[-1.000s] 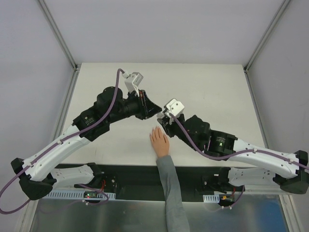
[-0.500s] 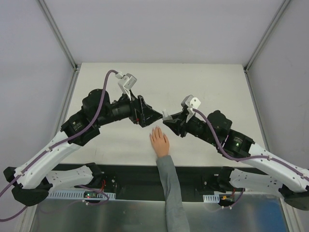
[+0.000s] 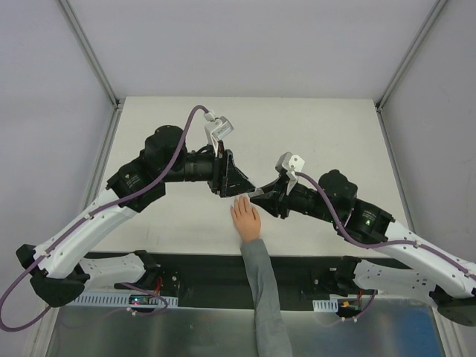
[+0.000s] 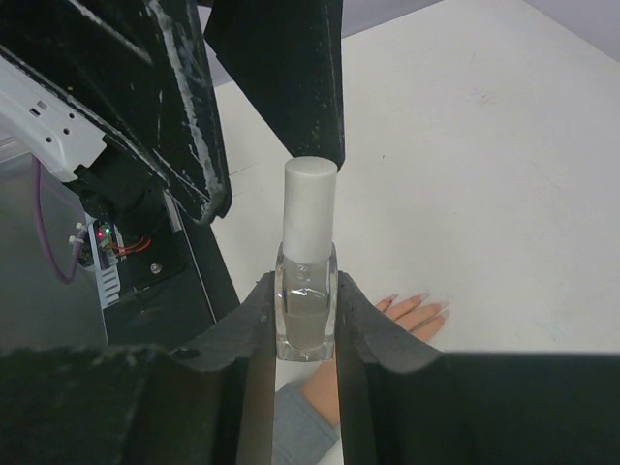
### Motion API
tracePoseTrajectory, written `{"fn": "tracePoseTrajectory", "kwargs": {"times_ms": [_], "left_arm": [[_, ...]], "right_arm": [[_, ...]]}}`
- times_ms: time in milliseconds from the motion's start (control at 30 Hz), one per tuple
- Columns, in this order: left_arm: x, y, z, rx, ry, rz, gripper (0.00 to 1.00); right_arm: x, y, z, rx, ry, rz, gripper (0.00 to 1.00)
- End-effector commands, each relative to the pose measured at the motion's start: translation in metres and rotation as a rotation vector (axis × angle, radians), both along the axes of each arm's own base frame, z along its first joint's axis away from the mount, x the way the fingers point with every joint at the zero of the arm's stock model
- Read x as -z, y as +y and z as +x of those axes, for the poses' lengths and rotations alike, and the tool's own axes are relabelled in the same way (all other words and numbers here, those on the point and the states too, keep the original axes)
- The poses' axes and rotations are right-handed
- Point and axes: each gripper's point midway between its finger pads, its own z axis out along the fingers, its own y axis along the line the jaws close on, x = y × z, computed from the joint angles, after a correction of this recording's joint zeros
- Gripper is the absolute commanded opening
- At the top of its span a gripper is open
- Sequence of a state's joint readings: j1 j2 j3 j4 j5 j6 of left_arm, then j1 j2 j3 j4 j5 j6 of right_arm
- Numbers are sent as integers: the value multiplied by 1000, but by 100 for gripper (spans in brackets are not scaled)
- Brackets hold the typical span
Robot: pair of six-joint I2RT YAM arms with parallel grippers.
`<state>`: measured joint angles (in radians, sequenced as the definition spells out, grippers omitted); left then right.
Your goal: Paint the nails
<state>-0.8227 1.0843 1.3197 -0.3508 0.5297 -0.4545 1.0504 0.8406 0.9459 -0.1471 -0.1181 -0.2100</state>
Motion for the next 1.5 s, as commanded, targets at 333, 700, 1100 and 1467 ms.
{"fn": "tracePoseTrajectory", "kwargs": {"times_ms": [333,700,1100,1467], "left_arm": [[-3,-8,-4,81,1,-3,37],[2,-7,9,3,13,32,0],[-1,6,32,-210,85,34,0],[-23,9,15,-96,-35,-36,69]], "right_arm": [[-21,0,0,-6,-35,48,0],[-18,2,0,-15,-37,35,1],[-34,-8,37,401,-249,-39,1],[-26,5,16,104,-71,60,0]]}}
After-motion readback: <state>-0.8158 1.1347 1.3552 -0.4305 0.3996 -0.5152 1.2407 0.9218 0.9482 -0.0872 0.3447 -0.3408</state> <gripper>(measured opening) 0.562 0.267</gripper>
